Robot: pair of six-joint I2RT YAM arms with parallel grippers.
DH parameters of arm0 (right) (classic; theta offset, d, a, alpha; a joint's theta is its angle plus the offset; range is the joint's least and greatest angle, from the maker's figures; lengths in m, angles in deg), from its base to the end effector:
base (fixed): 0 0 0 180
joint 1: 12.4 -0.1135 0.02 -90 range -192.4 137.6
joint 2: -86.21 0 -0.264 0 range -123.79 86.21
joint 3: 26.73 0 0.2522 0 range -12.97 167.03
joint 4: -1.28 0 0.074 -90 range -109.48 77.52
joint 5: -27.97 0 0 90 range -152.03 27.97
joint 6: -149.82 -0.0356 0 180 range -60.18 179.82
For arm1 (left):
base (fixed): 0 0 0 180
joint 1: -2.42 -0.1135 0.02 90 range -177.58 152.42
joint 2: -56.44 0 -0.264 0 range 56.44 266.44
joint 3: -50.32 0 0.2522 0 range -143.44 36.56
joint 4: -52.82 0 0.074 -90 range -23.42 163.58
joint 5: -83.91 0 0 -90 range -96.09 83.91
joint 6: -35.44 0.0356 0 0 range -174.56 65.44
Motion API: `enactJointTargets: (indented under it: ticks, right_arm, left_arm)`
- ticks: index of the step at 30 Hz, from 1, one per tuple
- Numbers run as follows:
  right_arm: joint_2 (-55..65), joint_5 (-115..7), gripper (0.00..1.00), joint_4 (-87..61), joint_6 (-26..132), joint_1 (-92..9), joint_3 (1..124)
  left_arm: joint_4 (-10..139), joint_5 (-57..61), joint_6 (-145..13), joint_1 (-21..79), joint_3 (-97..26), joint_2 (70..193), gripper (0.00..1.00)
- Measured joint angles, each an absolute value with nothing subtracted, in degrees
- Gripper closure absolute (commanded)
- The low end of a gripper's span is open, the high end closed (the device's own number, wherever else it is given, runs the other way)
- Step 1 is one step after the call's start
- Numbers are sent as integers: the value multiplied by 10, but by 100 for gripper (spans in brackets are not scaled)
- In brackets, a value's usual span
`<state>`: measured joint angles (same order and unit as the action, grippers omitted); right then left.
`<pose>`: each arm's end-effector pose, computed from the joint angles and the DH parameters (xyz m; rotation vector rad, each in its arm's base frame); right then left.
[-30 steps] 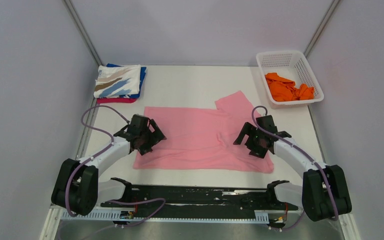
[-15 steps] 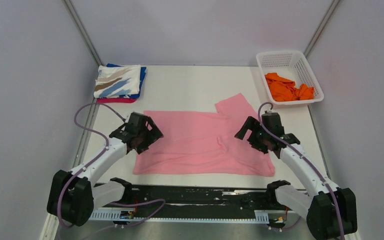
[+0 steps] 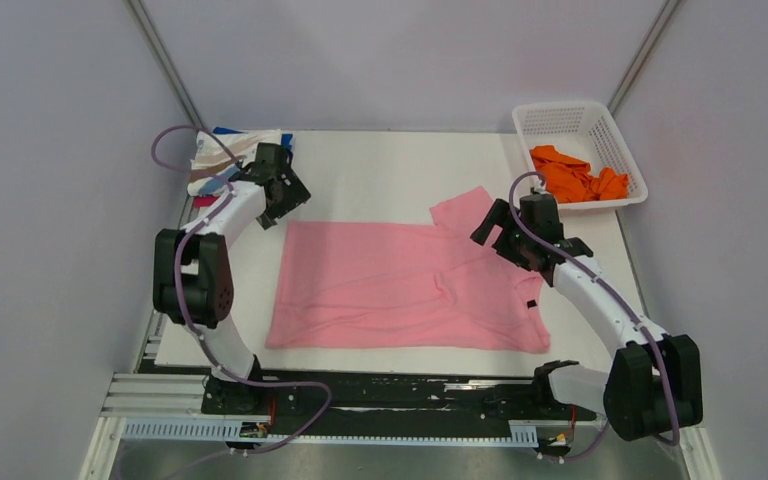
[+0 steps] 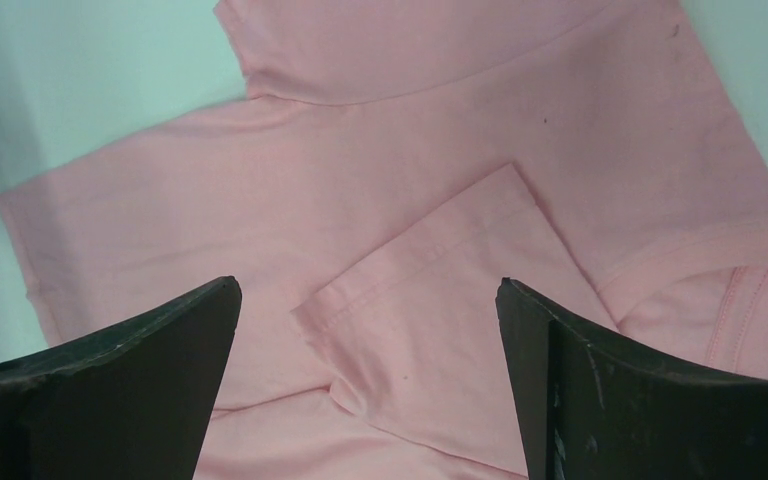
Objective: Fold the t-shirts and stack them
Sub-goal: Grab the side of the flattened tshirt furthest away from the robot with both arms
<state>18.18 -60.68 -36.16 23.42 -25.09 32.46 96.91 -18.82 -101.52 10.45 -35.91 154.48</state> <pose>0.2400 0.0549 0.2404 0.4864 2.3731 0.4297 0.3623 -0.0432 0.2333 -0.9184 2.3406 -0.1071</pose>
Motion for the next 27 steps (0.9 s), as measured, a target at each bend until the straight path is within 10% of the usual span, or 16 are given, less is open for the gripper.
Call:
enactJointTargets:
  ticks: [15, 27]
  right_arm:
    - [88, -605, 0, -357, 262, -217, 344]
    - [72, -604, 0, -357, 265, -209, 345]
  left_arm:
    - [1034, -222, -979, 89, -509, 1752, 41]
    - [1067, -238, -992, 99, -528, 1765, 44]
